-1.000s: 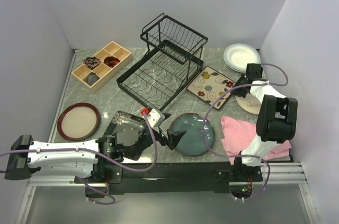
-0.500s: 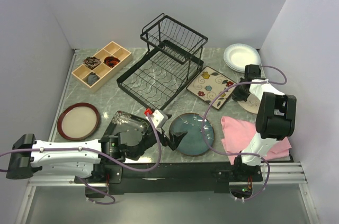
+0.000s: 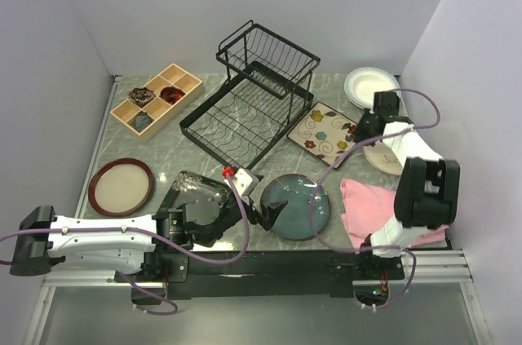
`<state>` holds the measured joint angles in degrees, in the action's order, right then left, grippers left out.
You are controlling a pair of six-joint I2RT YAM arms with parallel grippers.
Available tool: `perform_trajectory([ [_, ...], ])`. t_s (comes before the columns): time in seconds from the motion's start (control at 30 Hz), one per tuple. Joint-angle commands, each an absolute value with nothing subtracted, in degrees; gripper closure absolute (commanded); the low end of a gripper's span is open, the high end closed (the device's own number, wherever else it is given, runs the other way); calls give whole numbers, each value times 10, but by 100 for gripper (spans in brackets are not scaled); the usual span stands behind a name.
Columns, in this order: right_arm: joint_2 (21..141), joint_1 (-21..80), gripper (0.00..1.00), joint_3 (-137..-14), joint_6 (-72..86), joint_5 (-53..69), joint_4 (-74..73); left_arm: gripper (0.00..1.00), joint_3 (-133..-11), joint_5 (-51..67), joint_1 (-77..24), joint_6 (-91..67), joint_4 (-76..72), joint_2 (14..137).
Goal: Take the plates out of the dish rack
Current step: Reset both arms
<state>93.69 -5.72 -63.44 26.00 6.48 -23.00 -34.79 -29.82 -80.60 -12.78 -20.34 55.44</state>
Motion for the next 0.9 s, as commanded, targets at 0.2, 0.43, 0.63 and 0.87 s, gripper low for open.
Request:
perform_trajectory([
  [0.2,565,91,0,-531,289,126,-216,1,-353,-352,-803,-97,-210,502],
  [0.43,358,119,0,-443,280,177,-230,1,-341,-357,-788,-125,-196,416],
  [0.63,259,119,0,-422,263,185,-245,1,-336,-373,-774,-156,-157,352],
  [0.87,218,118,0,-422,269,190,-252,1,-330,-380,-773,-171,-139,335],
])
